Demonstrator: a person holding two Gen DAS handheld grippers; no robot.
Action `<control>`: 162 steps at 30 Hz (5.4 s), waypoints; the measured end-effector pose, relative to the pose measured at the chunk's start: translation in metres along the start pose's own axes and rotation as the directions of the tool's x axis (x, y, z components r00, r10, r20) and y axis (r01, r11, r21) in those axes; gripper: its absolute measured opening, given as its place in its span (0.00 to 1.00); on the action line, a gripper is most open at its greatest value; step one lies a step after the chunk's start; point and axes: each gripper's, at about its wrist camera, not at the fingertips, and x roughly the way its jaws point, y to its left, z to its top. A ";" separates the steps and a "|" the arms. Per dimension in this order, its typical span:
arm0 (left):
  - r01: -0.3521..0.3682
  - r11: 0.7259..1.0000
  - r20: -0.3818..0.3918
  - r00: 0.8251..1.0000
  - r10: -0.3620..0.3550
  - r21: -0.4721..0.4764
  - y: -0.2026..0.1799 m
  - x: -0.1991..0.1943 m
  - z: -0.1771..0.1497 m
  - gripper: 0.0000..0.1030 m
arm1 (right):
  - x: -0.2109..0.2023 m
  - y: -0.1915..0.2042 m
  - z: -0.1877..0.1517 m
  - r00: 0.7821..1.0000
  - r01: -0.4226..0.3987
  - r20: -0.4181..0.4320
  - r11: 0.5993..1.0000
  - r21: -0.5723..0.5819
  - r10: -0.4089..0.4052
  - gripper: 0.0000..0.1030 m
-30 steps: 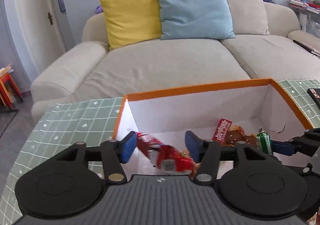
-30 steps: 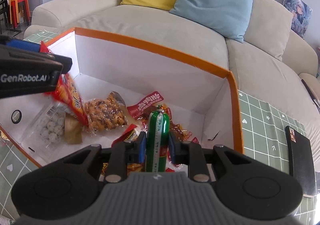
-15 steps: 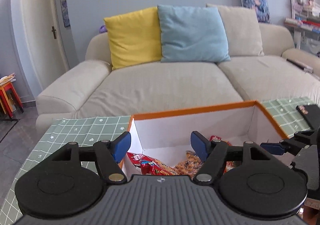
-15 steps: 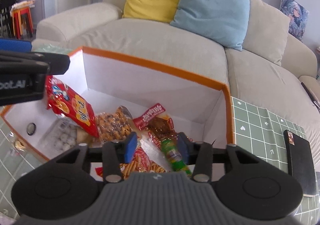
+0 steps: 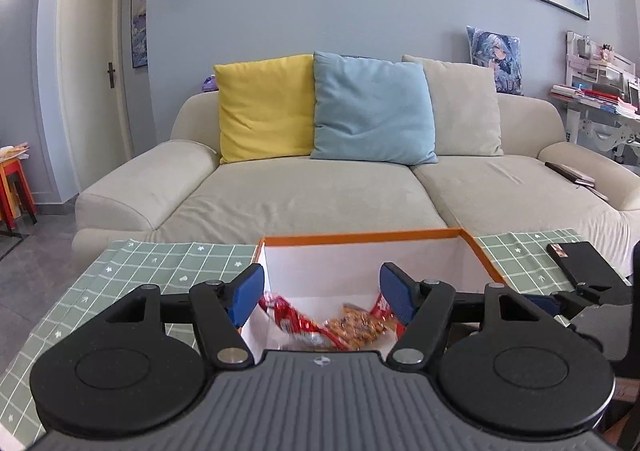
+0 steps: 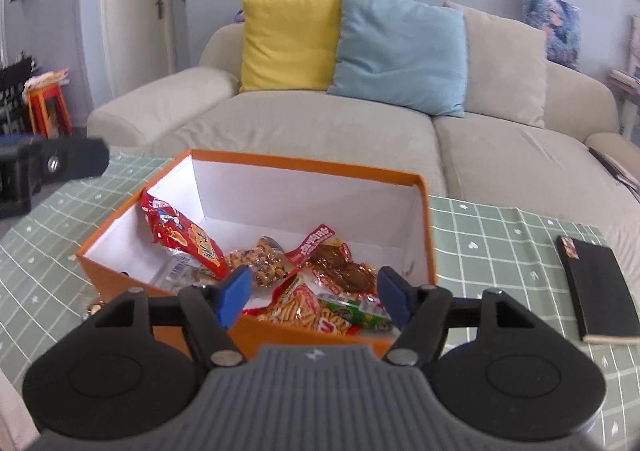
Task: Organize snacks
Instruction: 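Withdraw both tools from the box toward the remaining snacks, then grasp the white sachet with the left tool while the right tool grasps the clear nut pack, then lift both held packs and carry them over the orange box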
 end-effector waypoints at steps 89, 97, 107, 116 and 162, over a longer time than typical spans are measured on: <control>0.286 0.954 -0.614 0.770 -0.171 0.092 -0.005 0.074 -0.150 0.85 | 0.005 -0.054 -0.131 0.976 0.098 -0.209 0.984 0.150 -0.066 0.66; 0.269 0.959 -0.581 0.795 -0.172 0.084 -0.010 0.069 -0.148 0.58 | 0.008 -0.054 -0.133 0.978 0.087 -0.201 0.986 0.139 -0.058 0.56; 0.193 0.980 -0.539 0.830 -0.141 0.041 -0.007 0.062 -0.150 0.53 | -0.003 -0.047 -0.133 0.979 0.099 -0.185 0.991 0.089 -0.082 0.49; 0.163 0.987 -0.472 0.869 -0.146 -0.005 0.004 0.043 -0.138 0.52 | -0.019 -0.046 -0.132 0.982 0.117 -0.155 0.991 0.063 -0.106 0.48; 0.173 0.956 -0.193 0.973 -0.128 0.236 -0.025 0.071 0.006 0.52 | -0.008 0.002 0.022 0.997 -0.028 0.072 0.993 -0.117 0.036 0.38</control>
